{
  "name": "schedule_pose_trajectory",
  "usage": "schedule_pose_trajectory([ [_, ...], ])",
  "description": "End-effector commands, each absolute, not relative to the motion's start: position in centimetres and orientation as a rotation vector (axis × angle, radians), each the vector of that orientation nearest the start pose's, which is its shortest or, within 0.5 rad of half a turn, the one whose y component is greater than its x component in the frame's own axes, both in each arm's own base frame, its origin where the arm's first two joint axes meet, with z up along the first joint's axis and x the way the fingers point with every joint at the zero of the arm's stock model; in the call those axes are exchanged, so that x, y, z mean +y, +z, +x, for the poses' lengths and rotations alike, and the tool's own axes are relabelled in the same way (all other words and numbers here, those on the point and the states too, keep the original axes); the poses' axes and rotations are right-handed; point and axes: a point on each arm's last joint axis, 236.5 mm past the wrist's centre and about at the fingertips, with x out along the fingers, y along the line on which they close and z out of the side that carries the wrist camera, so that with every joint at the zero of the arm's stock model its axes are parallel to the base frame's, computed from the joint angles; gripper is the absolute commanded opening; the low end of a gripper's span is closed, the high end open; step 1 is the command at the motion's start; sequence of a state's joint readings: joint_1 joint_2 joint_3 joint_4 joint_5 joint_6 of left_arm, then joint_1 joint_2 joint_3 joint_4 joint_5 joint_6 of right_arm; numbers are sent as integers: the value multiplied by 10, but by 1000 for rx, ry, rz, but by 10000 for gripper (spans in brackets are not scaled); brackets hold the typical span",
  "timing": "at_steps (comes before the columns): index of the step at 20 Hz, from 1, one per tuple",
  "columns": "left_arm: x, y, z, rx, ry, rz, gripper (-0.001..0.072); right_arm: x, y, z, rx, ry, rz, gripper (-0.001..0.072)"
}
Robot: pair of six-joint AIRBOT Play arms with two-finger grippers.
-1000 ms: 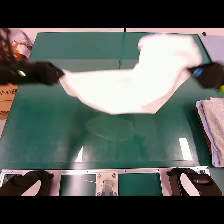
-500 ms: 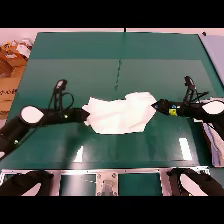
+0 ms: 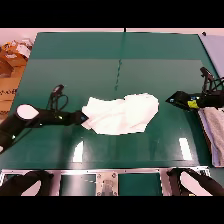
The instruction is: Fold the shirts.
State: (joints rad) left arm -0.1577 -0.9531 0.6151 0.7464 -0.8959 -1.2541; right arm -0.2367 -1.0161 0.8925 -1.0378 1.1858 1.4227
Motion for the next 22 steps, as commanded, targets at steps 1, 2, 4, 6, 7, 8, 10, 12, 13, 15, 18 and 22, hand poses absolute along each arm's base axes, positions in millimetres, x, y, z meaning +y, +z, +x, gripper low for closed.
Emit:
schedule_pose_trajectory([
  [1, -132, 22, 318, 1065, -442, -484, 548, 101, 37, 300, 1281, 345, 388, 553],
  [2, -123, 24, 323, 1052, -418, -496, 548, 119, 33, 293, 1308, 369, 358, 553],
  [4, -112, 18, 325, 1050, -386, -472, 548, 142, 18, 283, 1370, 366, 296, 553],
  [6, -114, 13, 320, 1069, -390, -482, 548, 161, -5, 273, 1446, 362, 241, 553],
  [7, -117, 10, 316, 1085, -395, -500, 548, 170, -15, 270, 1481, 366, 231, 553],
  [8, -119, 2, 309, 1109, -397, -515, 548, 180, -28, 265, 1527, 365, 222, 553],
  [10, -124, -17, 293, 1165, -397, -556, 548, 194, -48, 261, 1598, 361, 199, 552],
  [12, -129, -34, 277, 1209, -397, -593, 548, 195, -62, 268, 1631, 306, 163, 552],
  [13, -132, -39, 273, 1209, -406, -613, 548, 188, -67, 276, 1625, 262, 130, 552],
  [15, -140, -40, 278, 1154, -419, -681, 548, 177, -68, 293, 1597, 197, 94, 552],
  [18, -145, -34, 291, 1056, -432, -746, 548, 183, -68, 303, 1587, 181, 111, 552],
  [22, -170, -36, 291, 1027, -465, -667, 547, 184, -89, 297, 1654, 146, 116, 223],
])
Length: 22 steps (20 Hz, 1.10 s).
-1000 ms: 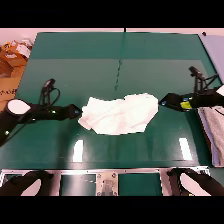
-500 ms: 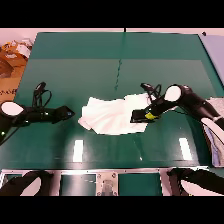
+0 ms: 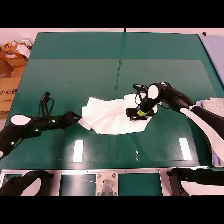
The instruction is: Fold the shirts.
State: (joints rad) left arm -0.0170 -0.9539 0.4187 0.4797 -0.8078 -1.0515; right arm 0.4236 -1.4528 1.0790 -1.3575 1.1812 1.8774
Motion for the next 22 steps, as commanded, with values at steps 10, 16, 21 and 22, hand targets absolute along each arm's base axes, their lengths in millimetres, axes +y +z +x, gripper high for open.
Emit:
schedule_pose_trajectory([
  [10, -180, -48, 267, 1113, -539, -523, 471, 198, -14, 332, 1496, 238, 123, 16],
  [16, -124, -28, 292, 1095, -430, -643, 471, 194, -11, 329, 1507, 232, 123, 16],
  [21, -131, -82, 249, 1184, -358, -784, 471, 195, -11, 329, 1505, 235, 127, 16],
  [22, -136, -81, 249, 1162, -369, -819, 471, 196, -11, 330, 1499, 235, 129, 16],
])
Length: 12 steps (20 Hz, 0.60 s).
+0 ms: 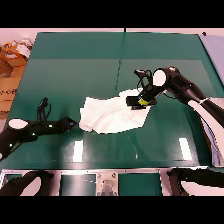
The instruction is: Fold the shirts.
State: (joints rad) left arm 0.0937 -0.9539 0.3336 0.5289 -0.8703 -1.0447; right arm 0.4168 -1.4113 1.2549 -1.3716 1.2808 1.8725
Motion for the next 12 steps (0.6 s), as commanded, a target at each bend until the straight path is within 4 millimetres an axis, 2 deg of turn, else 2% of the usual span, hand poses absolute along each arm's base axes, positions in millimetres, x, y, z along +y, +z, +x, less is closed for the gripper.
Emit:
schedule_pose_trajectory([
  [1, -140, -77, 252, 1125, -385, -852, 470, 196, -11, 331, 1495, 236, 130, 16],
  [4, -145, -67, 266, 1040, -389, -919, 470, 196, -10, 332, 1493, 237, 132, 16],
  [7, -170, -69, 266, 1031, -400, -880, 471, 200, -10, 331, 1498, 246, 147, 16],
  [10, -181, -66, 274, 994, -362, -906, 469, 201, -9, 330, 1500, 249, 153, 16],
  [12, -191, -60, 269, 998, -421, -903, 452, 201, -9, 330, 1500, 249, 152, 16],
])
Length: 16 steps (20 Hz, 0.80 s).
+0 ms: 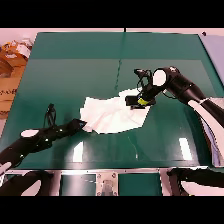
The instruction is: Fold the shirts.
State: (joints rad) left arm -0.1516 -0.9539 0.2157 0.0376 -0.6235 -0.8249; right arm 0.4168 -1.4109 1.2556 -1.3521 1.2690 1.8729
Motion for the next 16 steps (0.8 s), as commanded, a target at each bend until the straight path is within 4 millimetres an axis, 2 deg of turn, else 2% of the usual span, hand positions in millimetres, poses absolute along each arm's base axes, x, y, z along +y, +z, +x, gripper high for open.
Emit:
schedule_pose_trajectory([
  [1, -194, -58, 266, 998, -448, -888, 147, 201, -9, 330, 1499, 249, 152, 16],
  [2, -195, -58, 266, 989, -466, -862, 20, 201, -9, 330, 1498, 249, 152, 16],
  [4, -191, -58, 270, 979, -455, -857, 21, 200, -3, 331, 1482, 272, 132, 16],
  [6, -184, -56, 276, 963, -449, -813, 21, 182, 27, 338, 1445, 257, 131, 16],
  [8, -171, -53, 287, 948, -432, -771, 21, 136, 81, 356, 1312, 162, 125, 16],
  [9, -163, -50, 293, 937, -416, -759, 21, 100, 112, 362, 1229, 68, 140, 16],
  [11, -146, -40, 308, 914, -391, -742, 21, 29, 150, 353, 1128, -119, 210, 16],
  [12, -139, -32, 316, 897, -387, -738, 21, -1, 158, 341, 1117, -197, 254, 17],
  [14, -131, -8, 332, 846, -406, -746, 21, -45, 158, 320, 1113, -320, 339, 16],
  [15, -131, 9, 339, 819, -435, -746, 21, -58, 154, 313, 1114, -359, 371, 16],
  [16, -135, 33, 344, 784, -489, -738, 21, -59, 151, 309, 1120, -354, 400, 15],
])
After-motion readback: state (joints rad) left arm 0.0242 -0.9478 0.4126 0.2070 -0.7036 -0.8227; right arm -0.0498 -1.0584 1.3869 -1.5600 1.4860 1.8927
